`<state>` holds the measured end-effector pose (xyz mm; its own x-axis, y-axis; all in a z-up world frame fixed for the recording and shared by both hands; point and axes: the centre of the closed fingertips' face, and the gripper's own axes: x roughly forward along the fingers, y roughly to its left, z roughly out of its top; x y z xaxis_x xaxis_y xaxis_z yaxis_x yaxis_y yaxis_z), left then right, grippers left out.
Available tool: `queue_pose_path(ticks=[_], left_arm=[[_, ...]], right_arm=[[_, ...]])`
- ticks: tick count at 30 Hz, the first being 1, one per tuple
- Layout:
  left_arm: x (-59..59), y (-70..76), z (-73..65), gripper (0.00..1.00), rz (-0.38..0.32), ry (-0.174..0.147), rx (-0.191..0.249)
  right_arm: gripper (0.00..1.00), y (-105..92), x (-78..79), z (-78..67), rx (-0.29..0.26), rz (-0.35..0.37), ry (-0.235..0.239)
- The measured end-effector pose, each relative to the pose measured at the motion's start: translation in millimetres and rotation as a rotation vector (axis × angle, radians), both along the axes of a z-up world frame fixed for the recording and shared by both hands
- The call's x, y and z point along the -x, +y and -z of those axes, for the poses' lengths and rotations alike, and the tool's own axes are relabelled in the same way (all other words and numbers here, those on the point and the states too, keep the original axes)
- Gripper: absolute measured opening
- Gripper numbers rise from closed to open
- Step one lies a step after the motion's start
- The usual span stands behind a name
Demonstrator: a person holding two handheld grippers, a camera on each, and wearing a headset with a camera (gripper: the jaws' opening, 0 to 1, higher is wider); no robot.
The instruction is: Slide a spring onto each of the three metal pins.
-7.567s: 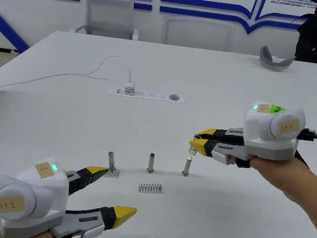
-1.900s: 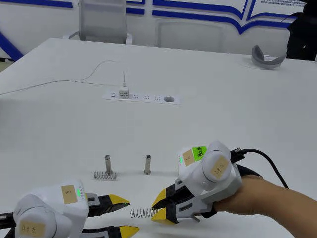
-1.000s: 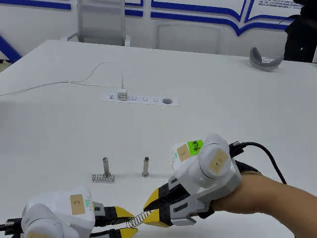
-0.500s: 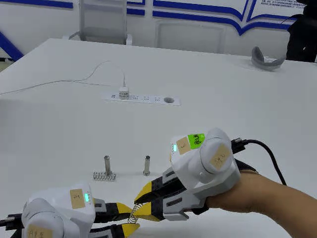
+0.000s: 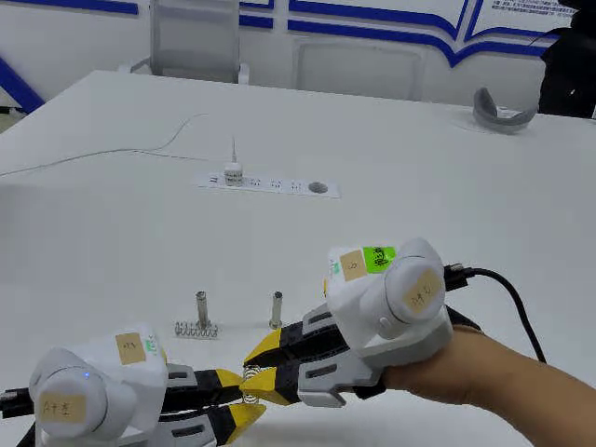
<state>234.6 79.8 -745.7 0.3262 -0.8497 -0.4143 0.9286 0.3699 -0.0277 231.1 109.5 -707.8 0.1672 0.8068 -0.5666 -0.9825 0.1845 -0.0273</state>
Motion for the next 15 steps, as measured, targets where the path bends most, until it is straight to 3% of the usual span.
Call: queue_pose_path(ticks=[15], left_arm=[[-6.8, 5.9, -4.2, 0.16, -0.042, -0.01, 0.016]], right_arm=[[0.12, 1.8, -4.2, -3.2, -0.047, 0.036, 0.007]])
